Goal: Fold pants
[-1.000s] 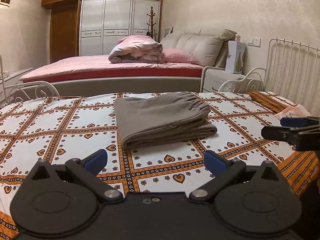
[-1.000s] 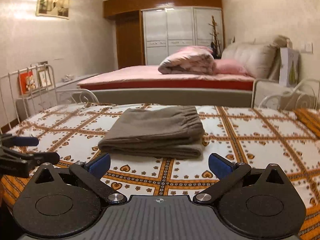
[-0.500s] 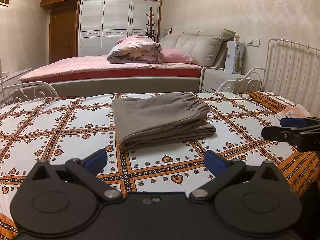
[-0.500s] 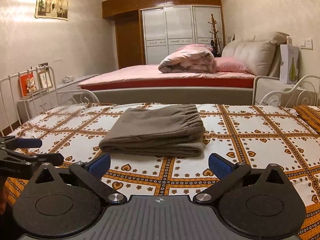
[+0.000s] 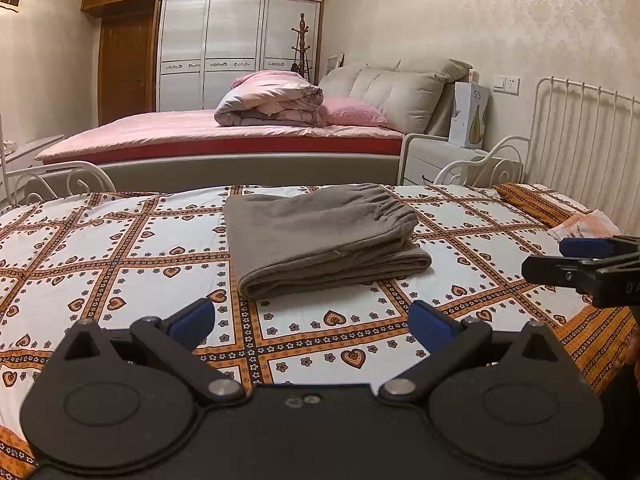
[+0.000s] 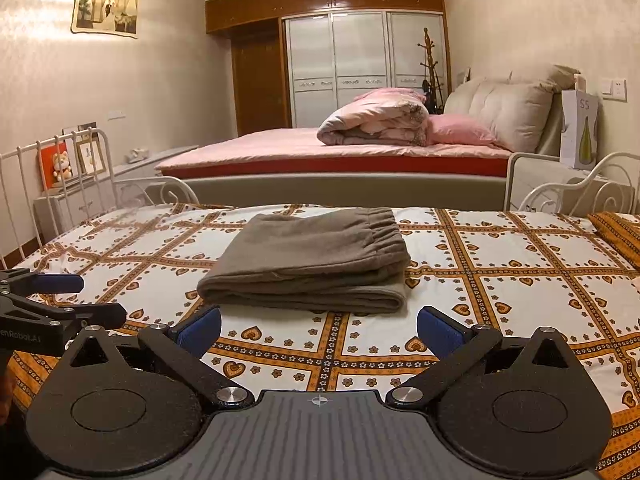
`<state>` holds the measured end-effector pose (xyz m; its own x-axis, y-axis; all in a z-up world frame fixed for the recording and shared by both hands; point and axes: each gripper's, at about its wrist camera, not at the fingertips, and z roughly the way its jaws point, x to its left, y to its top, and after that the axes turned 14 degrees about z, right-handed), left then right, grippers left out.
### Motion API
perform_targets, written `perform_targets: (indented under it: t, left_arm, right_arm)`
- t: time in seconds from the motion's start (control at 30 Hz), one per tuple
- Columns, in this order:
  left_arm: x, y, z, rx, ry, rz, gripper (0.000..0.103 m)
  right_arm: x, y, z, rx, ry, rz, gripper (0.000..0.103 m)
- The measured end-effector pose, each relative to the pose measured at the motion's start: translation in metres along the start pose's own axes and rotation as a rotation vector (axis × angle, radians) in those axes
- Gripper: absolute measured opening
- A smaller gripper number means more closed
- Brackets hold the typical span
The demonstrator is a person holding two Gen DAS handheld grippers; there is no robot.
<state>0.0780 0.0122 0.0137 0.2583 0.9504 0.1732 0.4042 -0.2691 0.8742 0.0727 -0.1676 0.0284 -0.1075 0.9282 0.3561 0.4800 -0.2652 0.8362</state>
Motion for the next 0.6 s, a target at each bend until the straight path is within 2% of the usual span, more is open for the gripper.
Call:
perform_targets:
  t: [0.6]
  left_arm:
    - [-0.0002, -0.0002, 0.0012, 0.003, -0.004, 0.002, 0.097]
  right_arm:
    - [-0.0013, -0.0008, 0.0017, 0.005, 0.000, -0.006, 0.103]
